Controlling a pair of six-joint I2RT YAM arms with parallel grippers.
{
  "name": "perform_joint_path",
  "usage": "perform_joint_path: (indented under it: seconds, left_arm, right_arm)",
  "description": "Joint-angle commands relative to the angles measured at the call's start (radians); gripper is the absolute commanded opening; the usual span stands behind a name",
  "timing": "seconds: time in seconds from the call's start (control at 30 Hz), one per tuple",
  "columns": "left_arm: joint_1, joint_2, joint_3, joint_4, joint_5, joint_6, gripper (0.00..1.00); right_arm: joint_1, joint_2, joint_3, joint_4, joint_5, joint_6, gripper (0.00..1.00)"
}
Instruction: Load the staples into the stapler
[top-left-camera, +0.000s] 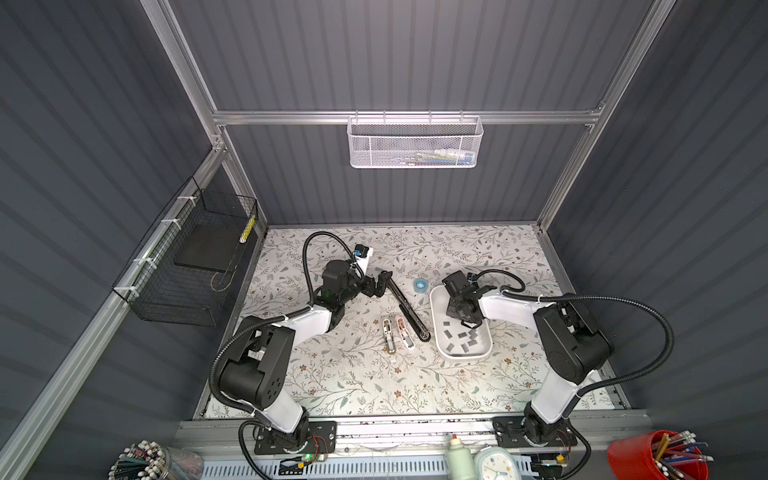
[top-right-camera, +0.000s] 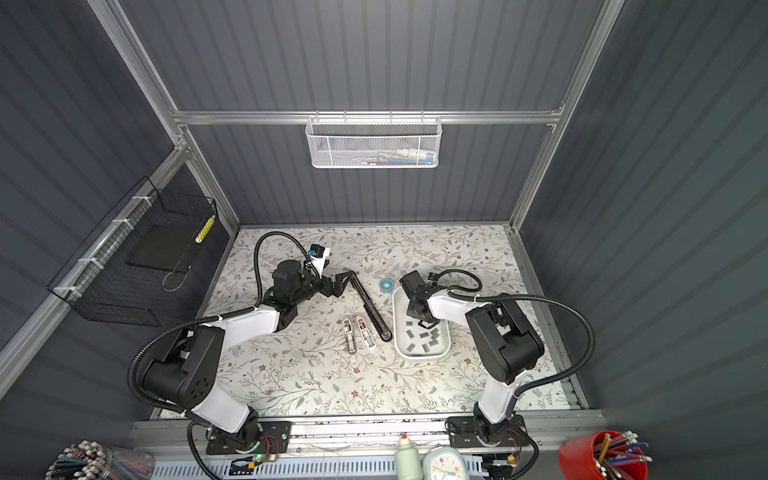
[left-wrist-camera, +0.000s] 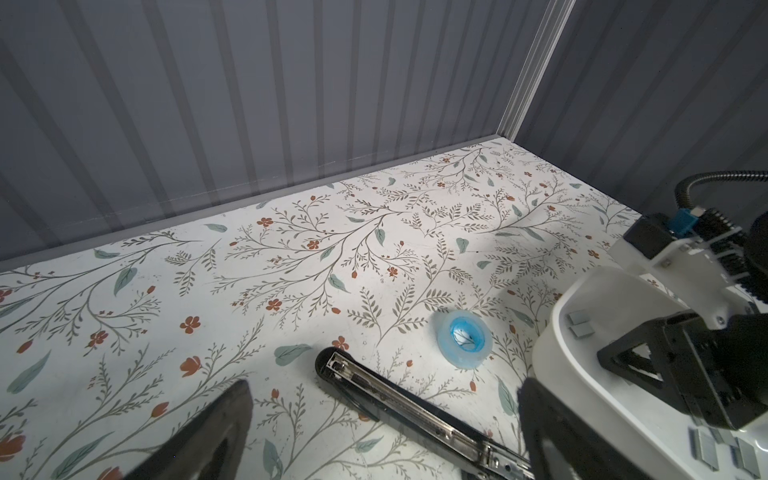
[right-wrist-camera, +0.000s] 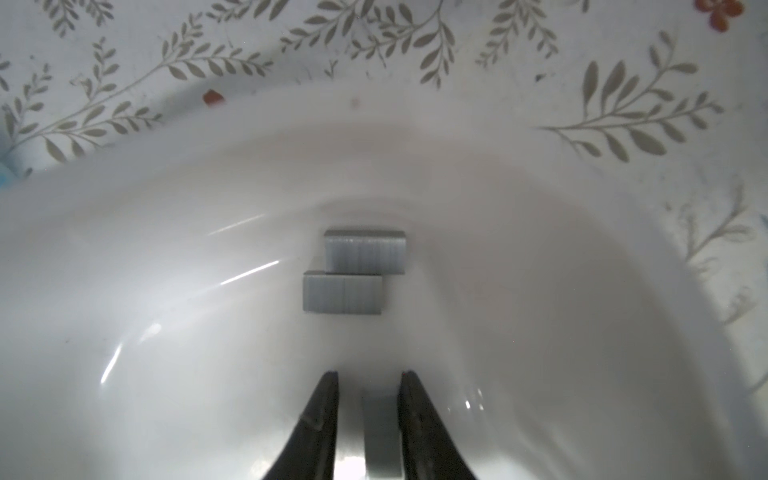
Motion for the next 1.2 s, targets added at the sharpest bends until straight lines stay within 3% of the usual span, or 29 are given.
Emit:
perform_joint_path:
  seconds: [0.0, 0.47, 0.77, 1.17]
  left_arm:
    - [-0.005, 0.003, 0.031, -0.016, 0.019, 0.005, 1.00]
    - [-0.005, -0.004, 0.026, -0.026, 0.028, -0.008, 1.00]
    - [-0.004, -0.108, -0.023, -0.066, 0.023, -0.105, 1.00]
    - [-0.004, -0.410, -0.228, -0.375, -0.315, -0.287, 1.00]
  right_arm:
    - [-0.005, 0.042, -0.010, -0.054, -0.020, -0.006, 0.28]
    - [-0.009, 0.034, -0.025, -0.056, -0.015, -0.009, 0.20]
    - [-0.008, -0.028, -0.069, -0.007, -0.021, -0.065, 0.17]
    - [-0.006, -0.234, -0.128, 0.123, 0.011, -0.210, 0.17]
